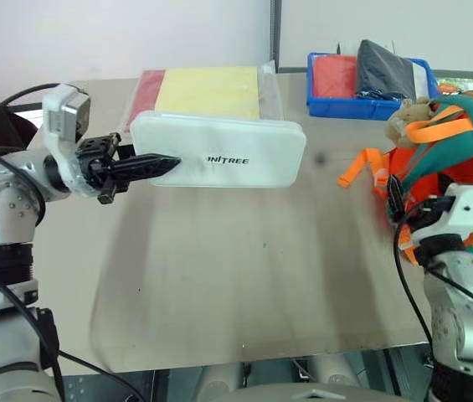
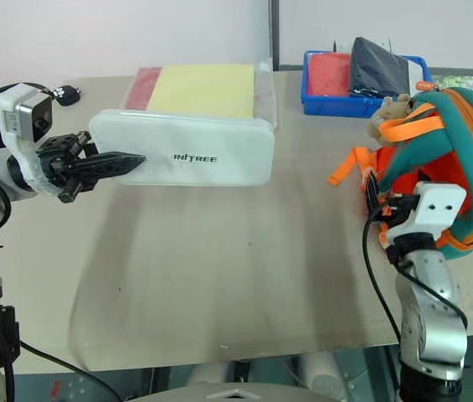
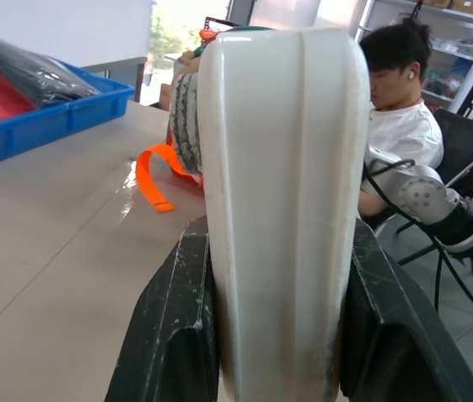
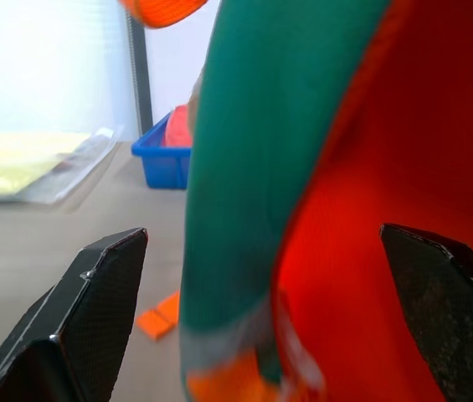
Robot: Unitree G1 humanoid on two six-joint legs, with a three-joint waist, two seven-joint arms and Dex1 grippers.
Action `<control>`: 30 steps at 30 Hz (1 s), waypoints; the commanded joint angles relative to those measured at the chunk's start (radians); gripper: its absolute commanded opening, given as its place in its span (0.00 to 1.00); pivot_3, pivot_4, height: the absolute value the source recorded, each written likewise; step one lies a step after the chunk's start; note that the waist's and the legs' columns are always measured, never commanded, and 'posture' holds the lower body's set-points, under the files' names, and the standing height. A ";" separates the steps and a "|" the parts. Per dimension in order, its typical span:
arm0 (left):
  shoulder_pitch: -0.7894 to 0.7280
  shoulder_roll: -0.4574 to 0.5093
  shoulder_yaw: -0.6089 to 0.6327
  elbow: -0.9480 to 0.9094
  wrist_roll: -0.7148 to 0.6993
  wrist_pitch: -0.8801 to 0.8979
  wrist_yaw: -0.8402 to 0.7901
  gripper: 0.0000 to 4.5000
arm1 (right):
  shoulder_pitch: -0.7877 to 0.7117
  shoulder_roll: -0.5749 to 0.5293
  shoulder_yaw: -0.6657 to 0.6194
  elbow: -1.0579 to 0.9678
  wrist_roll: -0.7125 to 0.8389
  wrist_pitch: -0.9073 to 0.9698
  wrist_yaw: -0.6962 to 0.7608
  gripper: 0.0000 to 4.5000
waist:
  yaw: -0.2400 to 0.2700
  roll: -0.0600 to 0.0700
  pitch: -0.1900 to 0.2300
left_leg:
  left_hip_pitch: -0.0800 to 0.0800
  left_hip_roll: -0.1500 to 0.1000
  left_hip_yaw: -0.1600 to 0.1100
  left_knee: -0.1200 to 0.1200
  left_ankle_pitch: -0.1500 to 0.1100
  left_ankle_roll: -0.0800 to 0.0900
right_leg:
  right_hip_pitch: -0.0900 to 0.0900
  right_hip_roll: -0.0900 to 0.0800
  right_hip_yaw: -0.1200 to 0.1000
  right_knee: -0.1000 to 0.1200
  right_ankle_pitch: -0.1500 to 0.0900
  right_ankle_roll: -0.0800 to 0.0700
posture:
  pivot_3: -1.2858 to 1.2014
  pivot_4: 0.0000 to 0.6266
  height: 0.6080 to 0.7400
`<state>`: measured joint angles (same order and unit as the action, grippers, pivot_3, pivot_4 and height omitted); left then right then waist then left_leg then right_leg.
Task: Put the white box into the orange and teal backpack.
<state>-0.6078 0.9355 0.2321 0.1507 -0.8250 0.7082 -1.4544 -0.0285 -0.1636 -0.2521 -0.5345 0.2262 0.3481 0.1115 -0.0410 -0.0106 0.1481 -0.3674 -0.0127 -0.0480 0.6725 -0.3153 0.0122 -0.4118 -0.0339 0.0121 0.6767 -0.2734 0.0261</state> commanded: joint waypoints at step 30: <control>0.146 -0.036 0.155 -0.002 0.004 -0.060 0.127 0.23 | -0.426 -0.481 0.061 -0.073 1.017 0.535 0.683 0.02 | 0.000 -0.003 0.003 | -0.002 -0.001 -0.004 0.001 -0.001 0.001 | -0.001 -0.002 0.001 -0.002 0.000 0.001 | 0.52 0.24 1.00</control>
<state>-0.4528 0.8851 0.3455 0.1537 -0.8064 0.6684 -1.3131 -0.4330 -0.6233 -0.1723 -0.5767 1.1486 0.8687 0.7662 -0.0414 -0.0139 0.1510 -0.3699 -0.0133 -0.0524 0.6732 -0.3159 0.0132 -0.4132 -0.0367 0.0123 0.6742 -0.2731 0.0267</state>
